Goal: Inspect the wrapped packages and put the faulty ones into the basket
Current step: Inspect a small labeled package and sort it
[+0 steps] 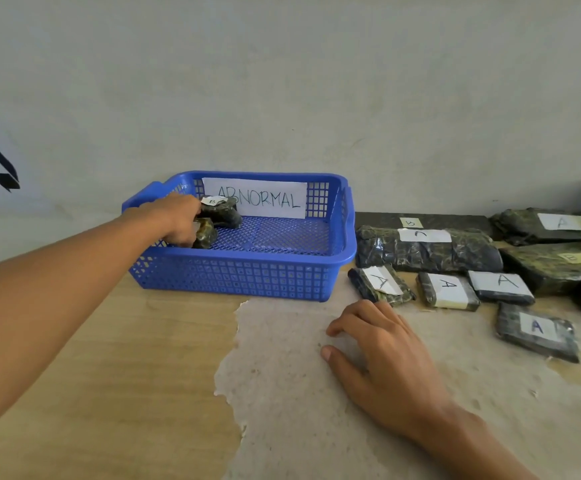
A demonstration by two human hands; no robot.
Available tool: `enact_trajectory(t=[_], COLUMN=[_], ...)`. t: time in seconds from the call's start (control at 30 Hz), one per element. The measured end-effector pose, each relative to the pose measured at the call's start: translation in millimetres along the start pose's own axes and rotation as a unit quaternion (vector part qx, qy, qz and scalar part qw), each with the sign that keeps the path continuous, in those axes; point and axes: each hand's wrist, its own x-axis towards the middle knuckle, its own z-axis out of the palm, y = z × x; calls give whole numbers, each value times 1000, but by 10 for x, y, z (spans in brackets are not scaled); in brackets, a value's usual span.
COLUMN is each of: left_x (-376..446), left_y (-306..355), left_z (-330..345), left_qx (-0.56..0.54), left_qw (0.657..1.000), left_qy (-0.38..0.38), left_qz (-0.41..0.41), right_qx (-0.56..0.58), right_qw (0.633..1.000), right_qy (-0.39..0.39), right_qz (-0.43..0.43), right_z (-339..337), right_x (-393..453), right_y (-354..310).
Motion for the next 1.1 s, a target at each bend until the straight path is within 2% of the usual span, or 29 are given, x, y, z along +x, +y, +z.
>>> enact_trajectory(t=[0.07, 0.17, 0.23, 0.3, 0.4, 0.47, 0.53, 0.63, 0.77, 0.9, 1.0, 1.1], left_x=[-69, -317, -610, -941, -1341, -1521, -1621, -1568, -1446, -1413, -1479, -1685], left_y=[46, 268, 536, 846, 1292, 1588, 1867, 2212, 2423, 2494, 2493, 2463], left_z=[-88, -293, -382, -388, -279, -158, -12, 258, 453, 503, 455, 458], left_qx=[-16, -115, -218, -299, -377, -386, -368, -289, -144, -53, -66, -161], left_qw=[1000, 983, 944, 897, 848, 839, 850, 897, 951, 975, 975, 964], left_qy=[11, 136, 230, 280, 274, 245, 191, 114, 89, 84, 93, 134], left_qz=[1, 34, 92, 167, 253, 295, 324, 314, 259, 200, 191, 164], right_qx=[-2, 3, 26, 56, 62, 53, 38, 18, 35, 44, 67, 132], right_qw=[1000, 1000, 999, 997, 997, 998, 998, 998, 996, 995, 991, 971], right_qy=[-6, -17, -30, -50, -45, -31, -23, 0, 50, 58, 78, 115], right_qz=[2, 7, 12, 16, 15, 23, 38, 56, 61, 69, 80, 161], right_z=[-11, -27, -63, -130, -282, -408, -535, -689, -767, -765, -772, -801], right_x=[-1, 6, 6, -3, -45, -114, -229, -455, -623, -636, -644, -630], right_y=[-6, -8, 10, 56, 162, 242, 349, 514, 586, 579, 572, 541])
